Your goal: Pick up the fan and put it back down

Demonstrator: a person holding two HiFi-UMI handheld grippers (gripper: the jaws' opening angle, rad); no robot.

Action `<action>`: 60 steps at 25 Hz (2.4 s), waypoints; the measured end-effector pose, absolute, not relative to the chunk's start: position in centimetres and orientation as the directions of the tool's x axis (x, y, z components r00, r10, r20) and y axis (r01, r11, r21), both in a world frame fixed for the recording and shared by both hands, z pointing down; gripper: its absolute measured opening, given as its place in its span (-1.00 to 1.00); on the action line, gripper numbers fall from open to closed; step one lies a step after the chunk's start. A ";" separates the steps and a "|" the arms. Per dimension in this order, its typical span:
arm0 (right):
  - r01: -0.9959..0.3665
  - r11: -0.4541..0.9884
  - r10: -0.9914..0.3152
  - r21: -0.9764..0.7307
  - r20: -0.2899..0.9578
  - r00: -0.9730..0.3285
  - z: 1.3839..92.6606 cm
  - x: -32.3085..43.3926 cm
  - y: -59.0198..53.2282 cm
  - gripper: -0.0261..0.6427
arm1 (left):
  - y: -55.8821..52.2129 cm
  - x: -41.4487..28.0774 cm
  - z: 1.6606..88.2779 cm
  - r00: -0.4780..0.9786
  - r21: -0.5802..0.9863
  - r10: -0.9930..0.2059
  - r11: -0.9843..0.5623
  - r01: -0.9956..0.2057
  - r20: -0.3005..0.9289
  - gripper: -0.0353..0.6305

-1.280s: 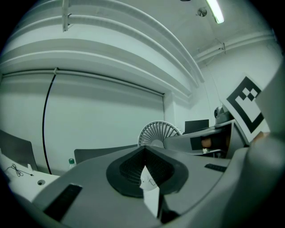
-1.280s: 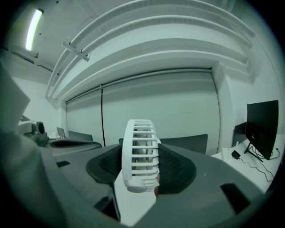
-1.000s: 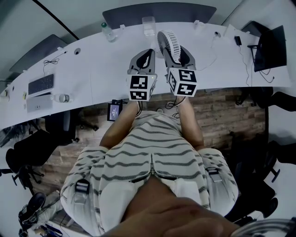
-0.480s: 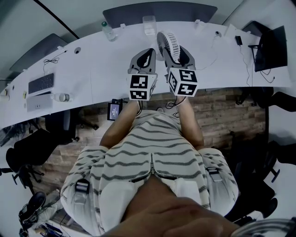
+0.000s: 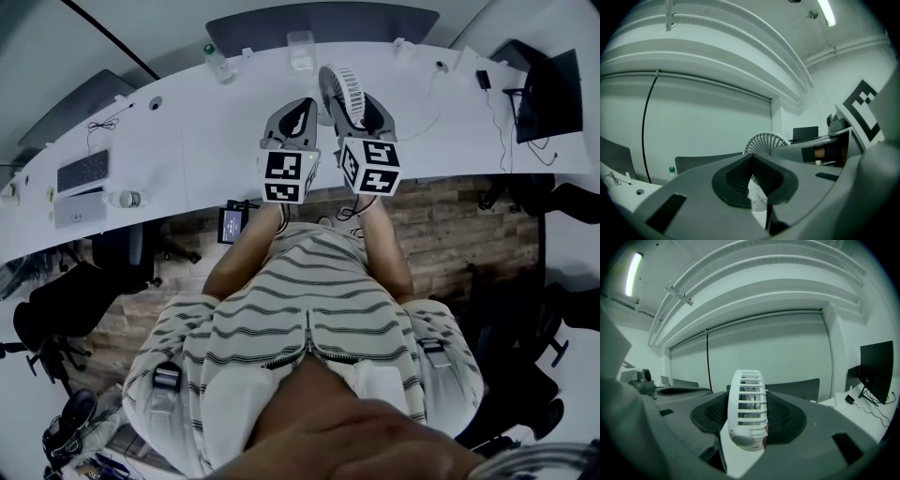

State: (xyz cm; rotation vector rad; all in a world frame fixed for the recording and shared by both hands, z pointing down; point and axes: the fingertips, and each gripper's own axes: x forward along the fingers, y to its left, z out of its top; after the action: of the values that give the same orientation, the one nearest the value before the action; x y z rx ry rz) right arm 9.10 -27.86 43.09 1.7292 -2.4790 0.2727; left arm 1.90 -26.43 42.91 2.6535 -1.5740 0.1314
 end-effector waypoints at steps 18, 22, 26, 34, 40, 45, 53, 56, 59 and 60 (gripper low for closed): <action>-0.939 0.336 -0.917 -0.076 0.199 -0.344 43.5 9.0 -27.8 -0.26 | -26.2 2.2 42.7 0.489 -0.012 -0.867 -0.492 -0.870 0.092 -0.87; -0.939 0.336 -0.918 -0.075 0.198 -0.344 43.5 8.9 -27.8 -0.26 | -26.2 2.1 42.6 0.494 0.008 -0.865 -0.495 -0.869 0.082 -0.87; -0.939 0.335 -0.918 -0.075 0.199 -0.343 43.5 9.0 -27.9 -0.26 | -26.3 2.2 42.5 0.493 0.003 -0.866 -0.494 -0.869 0.081 -0.87; -0.939 0.335 -0.918 -0.075 0.198 -0.344 43.5 9.1 -27.8 -0.26 | -26.4 2.0 42.6 0.485 0.003 -0.871 -0.486 -0.874 0.081 -0.87; -0.939 0.335 -0.918 -0.074 0.200 -0.343 43.5 9.2 -28.0 -0.26 | -26.4 2.1 42.8 0.481 0.001 -0.872 -0.483 -0.876 0.090 -0.87; -0.940 0.333 -0.919 -0.071 0.197 -0.341 43.5 9.4 -28.0 -0.26 | -26.5 1.8 42.8 0.471 0.007 -0.878 -0.472 -0.882 0.089 -0.87; -0.940 0.333 -0.919 -0.070 0.199 -0.341 43.5 9.7 -27.8 -0.26 | -26.1 1.9 42.9 0.468 0.001 -0.879 -0.470 -0.883 0.093 -0.87; -0.938 0.339 -0.916 -0.069 0.206 -0.346 43.7 9.6 -28.0 -0.26 | -26.1 1.7 42.9 0.463 0.001 -0.881 -0.465 -0.885 0.094 -0.87; -0.936 0.345 -0.912 -0.067 0.210 -0.352 43.8 9.4 -28.3 -0.26 | -26.0 1.4 43.1 0.456 0.007 -0.884 -0.458 -0.889 0.100 -0.87; -0.935 0.349 -0.911 -0.063 0.212 -0.355 43.9 9.3 -28.5 -0.26 | -25.9 1.3 43.2 0.453 0.008 -0.886 -0.454 -0.891 0.101 -0.87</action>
State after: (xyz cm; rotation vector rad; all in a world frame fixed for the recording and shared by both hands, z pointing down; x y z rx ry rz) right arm 9.33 -28.46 43.87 1.6963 -2.4624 0.2608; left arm 1.29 -25.95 43.18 2.6265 -1.6077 0.1264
